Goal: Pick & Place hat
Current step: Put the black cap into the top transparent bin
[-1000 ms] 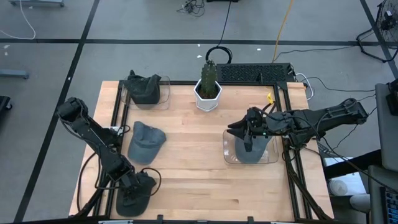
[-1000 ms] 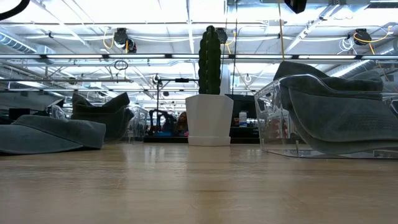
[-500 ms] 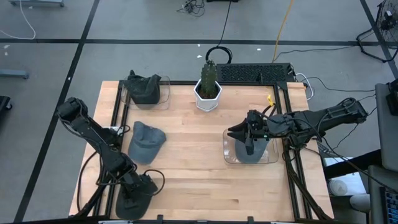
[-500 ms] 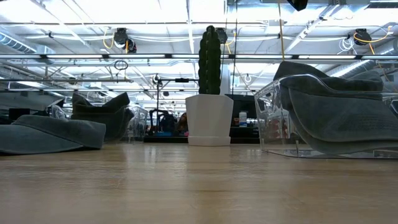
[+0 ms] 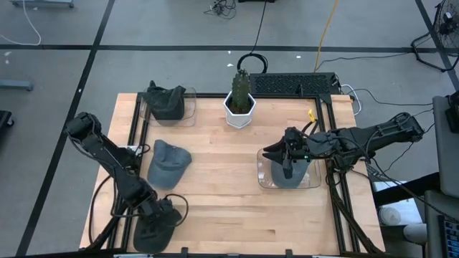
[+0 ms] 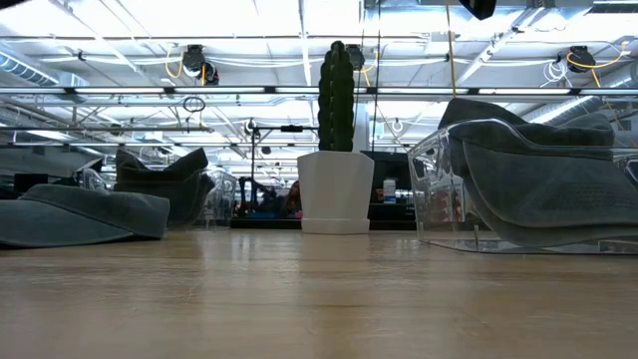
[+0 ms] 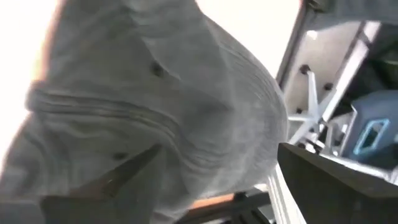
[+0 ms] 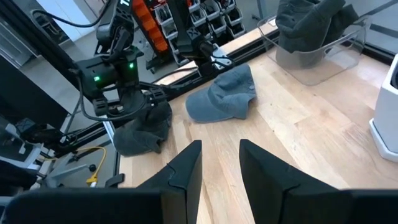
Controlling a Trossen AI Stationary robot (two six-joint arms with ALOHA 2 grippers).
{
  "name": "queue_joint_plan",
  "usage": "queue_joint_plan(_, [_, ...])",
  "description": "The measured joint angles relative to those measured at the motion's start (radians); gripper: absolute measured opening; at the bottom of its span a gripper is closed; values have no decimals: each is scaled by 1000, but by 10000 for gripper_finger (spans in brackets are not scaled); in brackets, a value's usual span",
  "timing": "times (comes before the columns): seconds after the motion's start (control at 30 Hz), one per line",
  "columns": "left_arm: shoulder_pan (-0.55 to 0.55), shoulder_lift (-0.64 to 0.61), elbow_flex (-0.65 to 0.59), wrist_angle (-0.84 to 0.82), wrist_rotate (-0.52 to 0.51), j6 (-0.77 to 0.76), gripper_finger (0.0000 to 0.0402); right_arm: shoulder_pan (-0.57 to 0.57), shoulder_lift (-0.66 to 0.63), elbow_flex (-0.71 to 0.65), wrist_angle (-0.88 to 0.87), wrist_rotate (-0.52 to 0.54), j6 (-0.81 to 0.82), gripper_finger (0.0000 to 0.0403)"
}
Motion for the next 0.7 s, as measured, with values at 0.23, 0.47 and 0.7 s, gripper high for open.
queue_joint_plan(0.23, [-31, 0, -16, -1, 6, 7, 285, 0, 0, 0, -1, 1, -3, 95])
queue_joint_plan(0.47, [-43, 0, -27, 29, -65, -57, 216, 0, 0, 0, -1, 5, -22, 95])
queue_joint_plan(0.7, [-68, 0, -27, 67, -74, -66, 188, 0, 0, 0, -1, 5, -25, 95])
